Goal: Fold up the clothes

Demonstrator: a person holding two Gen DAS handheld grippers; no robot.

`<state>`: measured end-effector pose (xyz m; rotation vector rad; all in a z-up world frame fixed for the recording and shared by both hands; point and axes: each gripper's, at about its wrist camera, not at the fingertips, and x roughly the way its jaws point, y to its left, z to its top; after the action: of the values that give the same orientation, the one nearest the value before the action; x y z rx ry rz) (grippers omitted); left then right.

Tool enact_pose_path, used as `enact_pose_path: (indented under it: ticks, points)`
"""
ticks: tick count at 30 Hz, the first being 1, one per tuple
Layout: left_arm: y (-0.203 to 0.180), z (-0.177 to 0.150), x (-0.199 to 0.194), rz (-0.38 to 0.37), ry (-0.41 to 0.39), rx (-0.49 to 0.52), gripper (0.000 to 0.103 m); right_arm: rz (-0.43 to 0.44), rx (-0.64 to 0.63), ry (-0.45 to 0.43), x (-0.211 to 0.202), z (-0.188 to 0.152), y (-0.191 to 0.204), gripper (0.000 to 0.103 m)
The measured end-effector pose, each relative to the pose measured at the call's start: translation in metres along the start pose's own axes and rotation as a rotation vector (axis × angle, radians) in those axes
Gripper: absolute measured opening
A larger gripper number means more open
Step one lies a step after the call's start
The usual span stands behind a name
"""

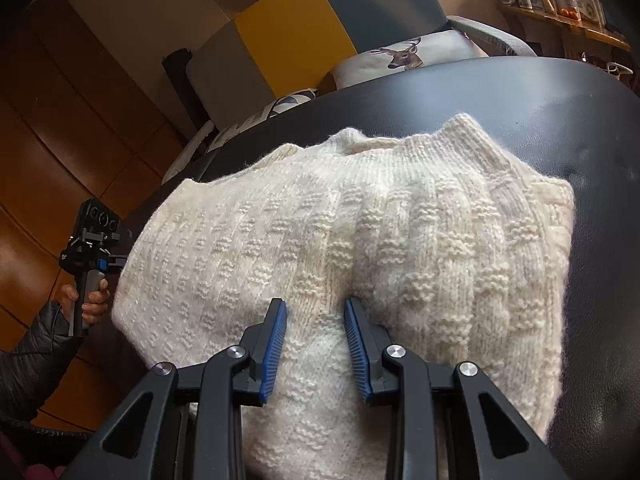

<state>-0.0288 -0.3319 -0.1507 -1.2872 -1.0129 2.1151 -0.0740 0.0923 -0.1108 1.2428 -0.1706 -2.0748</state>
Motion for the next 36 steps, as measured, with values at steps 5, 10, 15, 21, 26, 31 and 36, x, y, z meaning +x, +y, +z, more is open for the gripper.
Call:
enact_pose_path:
  ticks: [5,10,15,21,26,31,36]
  points:
    - [-0.025,0.003,0.021,0.107,-0.037,0.106,0.086,-0.027,-0.021,0.021,-0.002,0.002,0.006,0.030]
    - [-0.007,0.002,0.022,0.144,-0.061,0.051,0.028,-0.073,-0.079,0.036,-0.014,0.009,0.013,0.030]
    - [-0.006,0.000,0.022,0.143,-0.073,0.021,0.028,-0.153,-0.167,0.063,-0.037,0.021,0.008,0.030]
    - [-0.014,-0.006,0.017,0.171,-0.092,0.019,0.026,-0.179,-0.174,0.101,-0.034,0.035,-0.018,0.030]
    - [-0.015,-0.010,0.012,0.181,-0.106,-0.011,0.026,-0.219,-0.231,0.191,-0.009,0.056,-0.030,0.030]
    - [-0.016,-0.015,0.005,0.168,-0.138,-0.055,0.025,-0.190,-0.240,0.287,0.014,0.057,-0.044,0.030]
    - [-0.019,-0.022,-0.011,0.083,-0.204,-0.134,0.022,-0.175,-0.188,0.269,0.014,0.057,-0.053,0.031]
